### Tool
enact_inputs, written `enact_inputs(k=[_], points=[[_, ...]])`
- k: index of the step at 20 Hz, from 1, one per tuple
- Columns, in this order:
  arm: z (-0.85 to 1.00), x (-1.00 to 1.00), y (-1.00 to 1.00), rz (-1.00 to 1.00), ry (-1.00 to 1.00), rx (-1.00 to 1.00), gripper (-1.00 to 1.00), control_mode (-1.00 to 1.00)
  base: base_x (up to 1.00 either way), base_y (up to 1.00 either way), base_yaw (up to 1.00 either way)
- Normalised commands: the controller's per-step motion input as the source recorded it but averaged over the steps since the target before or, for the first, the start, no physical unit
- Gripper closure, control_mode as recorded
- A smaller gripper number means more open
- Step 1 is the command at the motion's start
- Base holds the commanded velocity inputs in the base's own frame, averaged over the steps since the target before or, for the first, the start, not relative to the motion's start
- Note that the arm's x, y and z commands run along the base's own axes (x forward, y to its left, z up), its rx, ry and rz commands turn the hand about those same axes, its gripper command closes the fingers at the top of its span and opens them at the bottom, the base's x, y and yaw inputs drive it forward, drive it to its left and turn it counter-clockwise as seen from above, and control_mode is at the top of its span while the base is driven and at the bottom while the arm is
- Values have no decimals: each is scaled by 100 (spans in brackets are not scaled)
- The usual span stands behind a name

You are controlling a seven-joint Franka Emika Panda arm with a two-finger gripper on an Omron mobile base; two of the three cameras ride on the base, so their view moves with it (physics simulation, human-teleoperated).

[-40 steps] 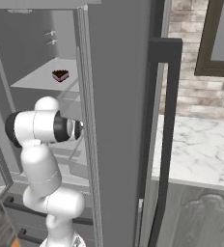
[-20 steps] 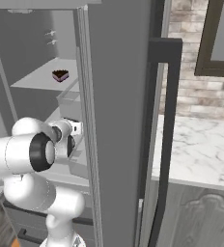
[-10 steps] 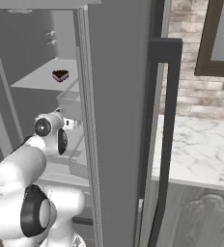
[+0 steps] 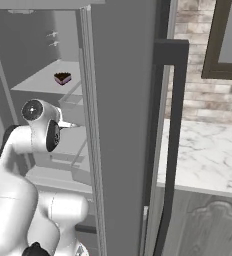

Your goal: Take the cakes from the fridge and place them on the empty tray on the dining counter.

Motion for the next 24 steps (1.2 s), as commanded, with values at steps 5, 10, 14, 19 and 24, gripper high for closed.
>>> enact_inputs(k=[5, 10, 14, 19, 24], points=[[31, -90, -18, -6, 8, -2, 100, -100, 0, 0, 0], [16, -88, -20, 0, -11, 1, 100, -100, 0, 0, 0], [34, -70, -1, 3, -10, 1, 100, -100, 0, 0, 0], [89, -50, 0, 3, -17, 0, 100, -100, 0, 0, 0], [81, -78, -5, 3, -13, 1, 100, -100, 0, 0, 0]])
